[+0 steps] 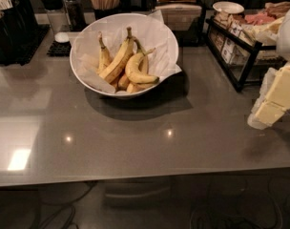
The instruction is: Pick banana from white bowl
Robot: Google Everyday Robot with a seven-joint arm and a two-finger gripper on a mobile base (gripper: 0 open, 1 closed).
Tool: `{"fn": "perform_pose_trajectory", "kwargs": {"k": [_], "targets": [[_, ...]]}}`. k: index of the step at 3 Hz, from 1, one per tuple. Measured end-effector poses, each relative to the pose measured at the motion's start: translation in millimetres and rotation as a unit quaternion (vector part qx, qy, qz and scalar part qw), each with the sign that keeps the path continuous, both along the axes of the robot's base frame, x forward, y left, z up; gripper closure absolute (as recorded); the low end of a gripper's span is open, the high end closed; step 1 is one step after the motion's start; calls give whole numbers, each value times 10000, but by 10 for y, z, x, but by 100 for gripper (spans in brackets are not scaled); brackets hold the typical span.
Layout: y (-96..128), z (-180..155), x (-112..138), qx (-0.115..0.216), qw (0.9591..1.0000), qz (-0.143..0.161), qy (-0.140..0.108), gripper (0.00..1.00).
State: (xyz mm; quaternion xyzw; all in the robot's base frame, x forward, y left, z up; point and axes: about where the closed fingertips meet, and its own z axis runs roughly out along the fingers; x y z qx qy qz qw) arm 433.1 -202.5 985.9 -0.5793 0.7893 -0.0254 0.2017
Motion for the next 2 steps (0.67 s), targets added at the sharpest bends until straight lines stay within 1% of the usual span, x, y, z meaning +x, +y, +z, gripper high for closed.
{"fn": "perform_pose_trajectory", "kwargs": {"k": [1,2], "targets": [[361,144,94,982,9938,-314,-415,0],[782,404,261,1858,9798,-306,-673,0]]}}
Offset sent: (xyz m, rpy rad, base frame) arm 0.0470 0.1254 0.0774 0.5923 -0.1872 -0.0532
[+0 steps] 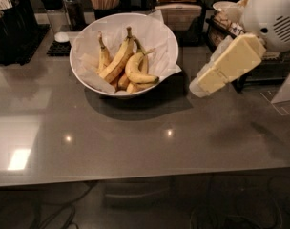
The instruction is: Pick banana from white bowl
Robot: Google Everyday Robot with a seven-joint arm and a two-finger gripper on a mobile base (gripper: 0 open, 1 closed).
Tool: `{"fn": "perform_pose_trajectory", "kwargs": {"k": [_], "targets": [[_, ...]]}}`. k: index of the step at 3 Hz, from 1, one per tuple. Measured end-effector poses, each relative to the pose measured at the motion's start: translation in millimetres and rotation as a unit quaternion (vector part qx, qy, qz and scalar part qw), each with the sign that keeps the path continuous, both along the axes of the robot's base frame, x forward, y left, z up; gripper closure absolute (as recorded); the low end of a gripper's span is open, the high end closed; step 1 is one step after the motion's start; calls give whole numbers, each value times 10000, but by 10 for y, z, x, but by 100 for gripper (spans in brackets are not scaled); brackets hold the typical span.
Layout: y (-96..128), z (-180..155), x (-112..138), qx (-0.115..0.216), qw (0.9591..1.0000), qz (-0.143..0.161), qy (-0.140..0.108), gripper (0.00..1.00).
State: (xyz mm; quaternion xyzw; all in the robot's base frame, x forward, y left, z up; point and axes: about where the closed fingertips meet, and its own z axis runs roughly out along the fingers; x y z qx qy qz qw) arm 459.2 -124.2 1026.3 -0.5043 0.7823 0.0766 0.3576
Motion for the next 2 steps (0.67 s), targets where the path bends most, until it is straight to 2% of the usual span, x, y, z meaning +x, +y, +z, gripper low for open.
{"fn": "perform_pose_trajectory", "kwargs": {"k": [1,2], "targets": [[55,48,-2,115,9999,17,-37,0],[246,-72,161,257,9997,3,-27,0]]}}
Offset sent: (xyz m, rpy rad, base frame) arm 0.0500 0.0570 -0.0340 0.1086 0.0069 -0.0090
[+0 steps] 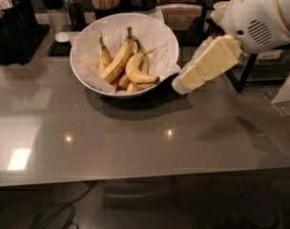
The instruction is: Pick banana from white bowl
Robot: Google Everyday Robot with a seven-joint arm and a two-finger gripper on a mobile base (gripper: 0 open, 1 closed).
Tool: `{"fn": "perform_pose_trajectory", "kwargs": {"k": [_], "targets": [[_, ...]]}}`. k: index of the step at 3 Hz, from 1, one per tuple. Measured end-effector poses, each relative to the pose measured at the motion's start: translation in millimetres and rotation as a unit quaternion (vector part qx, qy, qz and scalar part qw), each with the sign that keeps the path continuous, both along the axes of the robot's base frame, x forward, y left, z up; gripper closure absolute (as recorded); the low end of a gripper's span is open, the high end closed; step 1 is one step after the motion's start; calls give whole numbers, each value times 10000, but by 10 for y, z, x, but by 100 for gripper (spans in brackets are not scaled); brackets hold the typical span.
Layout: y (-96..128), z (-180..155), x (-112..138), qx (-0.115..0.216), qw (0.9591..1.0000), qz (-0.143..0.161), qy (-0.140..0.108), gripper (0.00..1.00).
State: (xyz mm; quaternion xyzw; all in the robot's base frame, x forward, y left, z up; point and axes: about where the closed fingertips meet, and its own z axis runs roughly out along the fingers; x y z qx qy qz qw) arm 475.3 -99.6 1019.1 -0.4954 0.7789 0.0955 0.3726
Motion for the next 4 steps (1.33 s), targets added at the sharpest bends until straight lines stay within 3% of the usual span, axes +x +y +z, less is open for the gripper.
{"fn": "perform_pose_trajectory", "kwargs": {"k": [1,2,3,4], "targets": [[516,-317,310,92,9990,295,324,0],[594,-337,317,93,9987,365,351,0],[590,-343,384,239,9991,197,288,0],[799,-347,700,665,9976,36,177,0]]}}
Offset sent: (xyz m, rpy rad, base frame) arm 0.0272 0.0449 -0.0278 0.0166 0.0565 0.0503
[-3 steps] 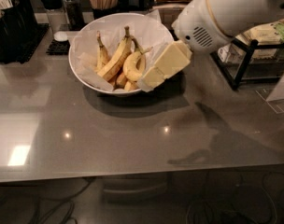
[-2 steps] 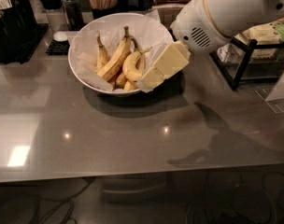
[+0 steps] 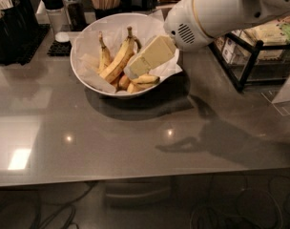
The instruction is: Pick banana from white bowl
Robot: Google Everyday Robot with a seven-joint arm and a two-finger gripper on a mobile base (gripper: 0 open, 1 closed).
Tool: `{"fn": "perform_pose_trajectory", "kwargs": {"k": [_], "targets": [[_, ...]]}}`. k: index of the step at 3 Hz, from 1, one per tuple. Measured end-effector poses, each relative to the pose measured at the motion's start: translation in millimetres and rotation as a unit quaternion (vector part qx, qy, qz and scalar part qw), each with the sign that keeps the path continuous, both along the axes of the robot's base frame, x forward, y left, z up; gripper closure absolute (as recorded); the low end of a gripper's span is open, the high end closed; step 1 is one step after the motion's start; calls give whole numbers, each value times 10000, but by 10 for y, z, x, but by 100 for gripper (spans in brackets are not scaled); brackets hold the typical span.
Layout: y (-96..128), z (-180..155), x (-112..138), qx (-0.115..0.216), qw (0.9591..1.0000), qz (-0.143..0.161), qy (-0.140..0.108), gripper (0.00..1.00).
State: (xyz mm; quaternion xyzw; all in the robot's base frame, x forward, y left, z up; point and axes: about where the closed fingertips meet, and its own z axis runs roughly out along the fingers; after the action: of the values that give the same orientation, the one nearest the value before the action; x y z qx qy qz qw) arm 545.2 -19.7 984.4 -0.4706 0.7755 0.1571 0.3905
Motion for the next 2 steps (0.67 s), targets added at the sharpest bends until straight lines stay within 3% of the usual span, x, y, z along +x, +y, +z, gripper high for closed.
{"fn": "perform_pose_trajectory", "kwargs": {"k": [2], "targets": [[39,-38,72,168,9998,-107,-23,0]]}}
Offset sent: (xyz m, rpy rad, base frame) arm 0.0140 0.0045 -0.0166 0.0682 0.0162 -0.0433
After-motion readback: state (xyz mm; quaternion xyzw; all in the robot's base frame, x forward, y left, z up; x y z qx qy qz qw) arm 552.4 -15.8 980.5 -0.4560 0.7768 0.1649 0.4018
